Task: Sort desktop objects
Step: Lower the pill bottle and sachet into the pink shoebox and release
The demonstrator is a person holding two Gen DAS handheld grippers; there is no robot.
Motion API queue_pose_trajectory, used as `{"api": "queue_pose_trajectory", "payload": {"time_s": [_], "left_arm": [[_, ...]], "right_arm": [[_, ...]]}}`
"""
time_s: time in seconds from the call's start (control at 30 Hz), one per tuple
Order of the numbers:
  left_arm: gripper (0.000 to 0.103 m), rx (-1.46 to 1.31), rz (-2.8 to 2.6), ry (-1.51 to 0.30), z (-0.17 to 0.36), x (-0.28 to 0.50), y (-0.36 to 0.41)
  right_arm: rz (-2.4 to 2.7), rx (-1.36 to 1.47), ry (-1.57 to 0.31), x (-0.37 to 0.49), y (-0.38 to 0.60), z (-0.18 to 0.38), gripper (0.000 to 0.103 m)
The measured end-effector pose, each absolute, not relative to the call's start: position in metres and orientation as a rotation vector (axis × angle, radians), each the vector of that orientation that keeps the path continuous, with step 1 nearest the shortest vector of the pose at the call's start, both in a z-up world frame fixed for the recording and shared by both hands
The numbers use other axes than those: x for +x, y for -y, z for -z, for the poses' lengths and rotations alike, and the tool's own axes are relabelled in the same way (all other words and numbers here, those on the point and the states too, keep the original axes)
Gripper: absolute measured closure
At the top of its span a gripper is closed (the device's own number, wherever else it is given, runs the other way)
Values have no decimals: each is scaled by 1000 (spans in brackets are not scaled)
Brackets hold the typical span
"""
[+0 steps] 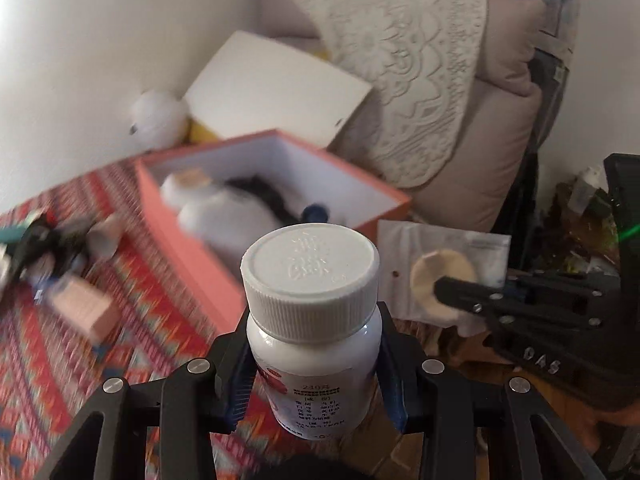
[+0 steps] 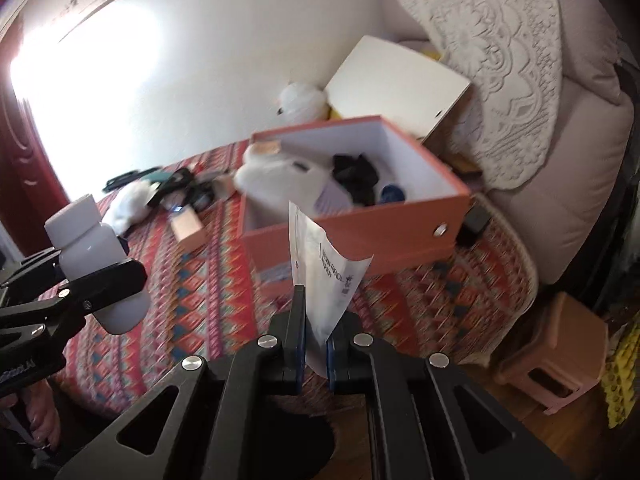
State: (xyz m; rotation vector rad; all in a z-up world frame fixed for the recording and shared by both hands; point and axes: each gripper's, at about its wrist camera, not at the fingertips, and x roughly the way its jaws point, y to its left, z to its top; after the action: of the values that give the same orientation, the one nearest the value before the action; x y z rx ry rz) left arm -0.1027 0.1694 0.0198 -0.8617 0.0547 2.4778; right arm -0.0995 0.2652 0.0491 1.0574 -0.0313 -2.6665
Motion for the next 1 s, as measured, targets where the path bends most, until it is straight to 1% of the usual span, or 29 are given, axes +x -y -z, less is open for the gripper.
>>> {"api": "queue_pose_trajectory", "payload": {"time_s": [0.2,0.37,0.5,0.67,0.7,0.73,0.77,0.8,0.83,0.87,0.9,1.0], "left_arm": [[59,-812,-2475,-73,-38,-161,-197],[59,-825,-2496,-60,-41,-236,-206],[59,-882,-2504,-50,-28,-307,-209],[58,-962,-2471,-46,2,-383,-213],[48,-961,-2464,-54,8,-393,-213],[35,-946,-2489,-58,10,-397,-211],[10,-926,-2525,-61,12,-400,-208],[2,-892,-2561,-50,11,-400,-203],[2,-848,-2594,-29,9,-399,-196],[2,-825,-2612,-2,6,-398,-189],[2,-828,-2610,31,3,-397,-182],[2,-864,-2592,132,-5,-391,-159]], "right_arm": [[2749,1007,23,-157,-287,-69,96],[2785,986,18,-218,-297,-79,96],[2787,985,0,-278,-292,-77,96],[2759,1042,-23,-355,-278,-52,96],[2762,1049,-38,-369,-275,-45,94],[2775,1059,-57,-381,-272,-39,93],[2798,1071,-73,-389,-270,-35,90],[2822,1082,-84,-395,-269,-32,73],[2857,1083,-84,-399,-269,-30,54],[2891,1067,-74,-399,-270,-30,17],[2919,1031,-61,-397,-271,-31,9],[2951,973,-75,-384,-271,-40,8]]}}
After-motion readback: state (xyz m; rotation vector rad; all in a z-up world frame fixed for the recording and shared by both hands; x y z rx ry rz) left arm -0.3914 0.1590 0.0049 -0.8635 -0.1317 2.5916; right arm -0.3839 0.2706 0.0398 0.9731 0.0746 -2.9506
